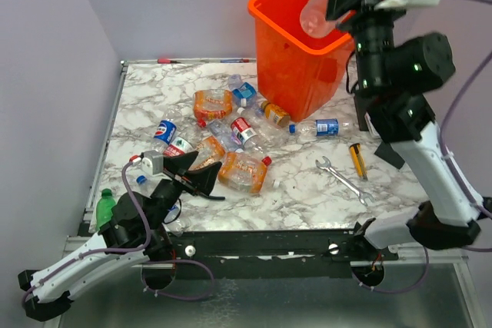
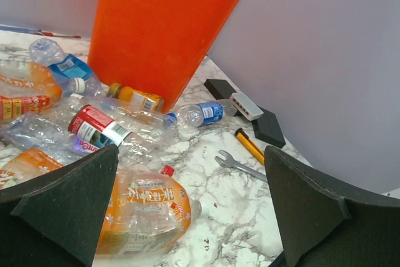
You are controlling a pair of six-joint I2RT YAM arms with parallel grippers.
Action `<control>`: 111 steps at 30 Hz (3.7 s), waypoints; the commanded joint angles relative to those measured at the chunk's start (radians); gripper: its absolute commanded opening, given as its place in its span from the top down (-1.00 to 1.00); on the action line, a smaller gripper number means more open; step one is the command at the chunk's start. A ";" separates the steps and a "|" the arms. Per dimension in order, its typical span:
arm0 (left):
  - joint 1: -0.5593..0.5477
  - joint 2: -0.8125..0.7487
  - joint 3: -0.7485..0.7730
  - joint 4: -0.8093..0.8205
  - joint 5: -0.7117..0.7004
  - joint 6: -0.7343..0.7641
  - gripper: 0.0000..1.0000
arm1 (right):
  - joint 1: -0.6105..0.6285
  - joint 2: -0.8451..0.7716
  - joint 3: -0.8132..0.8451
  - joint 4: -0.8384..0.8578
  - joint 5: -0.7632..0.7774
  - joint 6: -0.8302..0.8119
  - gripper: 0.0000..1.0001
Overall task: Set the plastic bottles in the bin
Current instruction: Place the plastic bottle in the trash bin, then pick up the plastic bottle at the center of the board.
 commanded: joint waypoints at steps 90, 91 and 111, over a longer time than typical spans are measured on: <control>-0.002 0.414 -0.021 -0.147 -0.205 -0.371 -0.23 | -0.290 -0.296 -1.767 0.497 -0.952 1.276 -0.69; -0.002 0.425 -0.028 -0.133 -0.221 -0.382 -0.21 | -0.288 -0.273 -1.765 0.508 -0.944 1.279 -0.69; 0.000 0.707 -0.111 0.078 -0.315 -0.480 0.08 | -0.193 0.176 -1.739 0.833 -0.854 1.415 -0.59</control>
